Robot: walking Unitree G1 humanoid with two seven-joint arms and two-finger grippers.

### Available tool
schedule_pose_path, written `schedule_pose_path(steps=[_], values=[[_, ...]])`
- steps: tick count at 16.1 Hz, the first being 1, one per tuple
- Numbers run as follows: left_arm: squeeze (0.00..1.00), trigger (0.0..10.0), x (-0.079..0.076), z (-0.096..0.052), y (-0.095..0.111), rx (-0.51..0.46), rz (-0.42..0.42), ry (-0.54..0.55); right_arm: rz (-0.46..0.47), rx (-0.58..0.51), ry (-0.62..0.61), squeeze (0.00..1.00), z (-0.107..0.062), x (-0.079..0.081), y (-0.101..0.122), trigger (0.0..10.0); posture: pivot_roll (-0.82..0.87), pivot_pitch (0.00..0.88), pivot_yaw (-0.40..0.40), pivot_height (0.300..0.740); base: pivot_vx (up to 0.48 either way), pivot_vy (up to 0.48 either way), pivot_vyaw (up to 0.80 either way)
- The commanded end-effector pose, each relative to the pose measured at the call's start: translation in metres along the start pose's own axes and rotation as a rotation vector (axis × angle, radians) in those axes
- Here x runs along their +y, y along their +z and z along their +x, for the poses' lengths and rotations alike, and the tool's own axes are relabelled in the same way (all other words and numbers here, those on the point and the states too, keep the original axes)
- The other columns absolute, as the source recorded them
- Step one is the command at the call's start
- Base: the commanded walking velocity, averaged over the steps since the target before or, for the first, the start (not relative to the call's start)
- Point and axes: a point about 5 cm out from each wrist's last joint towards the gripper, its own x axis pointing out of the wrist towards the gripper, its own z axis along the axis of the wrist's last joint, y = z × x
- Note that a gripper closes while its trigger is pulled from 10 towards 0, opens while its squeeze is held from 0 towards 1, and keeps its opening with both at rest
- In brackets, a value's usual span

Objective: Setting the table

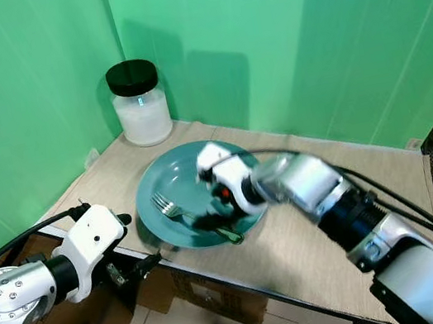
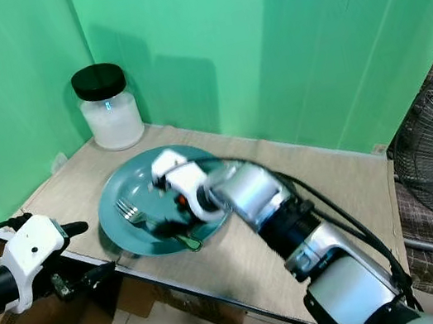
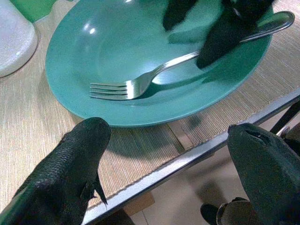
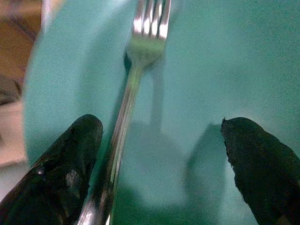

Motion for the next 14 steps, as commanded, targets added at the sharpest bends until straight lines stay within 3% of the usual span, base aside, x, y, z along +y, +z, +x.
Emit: schedule_pose_path(steps=[1,2,3,4,5,6,14], values=[[0.0,10.0,-0.0013,0.0015,0.0029,-0.006,0.012,-0.005,0.0,0.021,-0.025,0.0,0.0008,-0.0016,-0.0022,10.0,0.2,0.0,-0.033,0.74,0.0,0.0,0.0],[0.0,10.0,-0.0016,0.0019,0.0031,-0.007,0.012,-0.006,0.014,0.032,-0.034,0.0,0.0027,-0.0015,-0.0045,10.0,0.2,0.0,-0.036,0.74,0.0,0.0,0.0],[0.0,10.0,-0.0018,0.0021,0.0032,-0.007,0.011,-0.008,0.035,0.038,-0.032,0.0,0.004,-0.0011,-0.0054,9.2,0.21,0.0,-0.039,0.74,0.0,0.0,0.0],[0.0,10.0,-0.0019,0.0019,0.003,-0.007,0.01,-0.009,0.045,0.039,-0.034,0.0,0.0047,-0.0013,-0.0055,4.9,0.21,0.0,-0.039,0.74,0.0,0.0,0.0],[0.0,10.0,-0.0023,0.0015,0.0027,-0.005,0.009,-0.01,0.056,0.038,-0.043,0.0,0.0055,-0.0024,-0.0055,1.5,0.21,0.0,-0.04,0.74,0.0,0.0,0.0],[0.0,10.0,-0.0024,0.0012,0.0025,-0.004,0.009,-0.01,0.065,0.036,-0.044,0.0,0.0059,-0.0027,-0.0054,0.0,0.21,0.0,-0.041,0.74,0.0,0.0,0.0],[0.0,10.0,-0.0024,0.0028,0.0029,-0.006,0.01,-0.008,0.108,0.026,-0.04,0.0,0.0099,-0.0036,-0.0057,0.0,0.21,0.0,-0.042,0.74,0.0,0.0,0.0]])
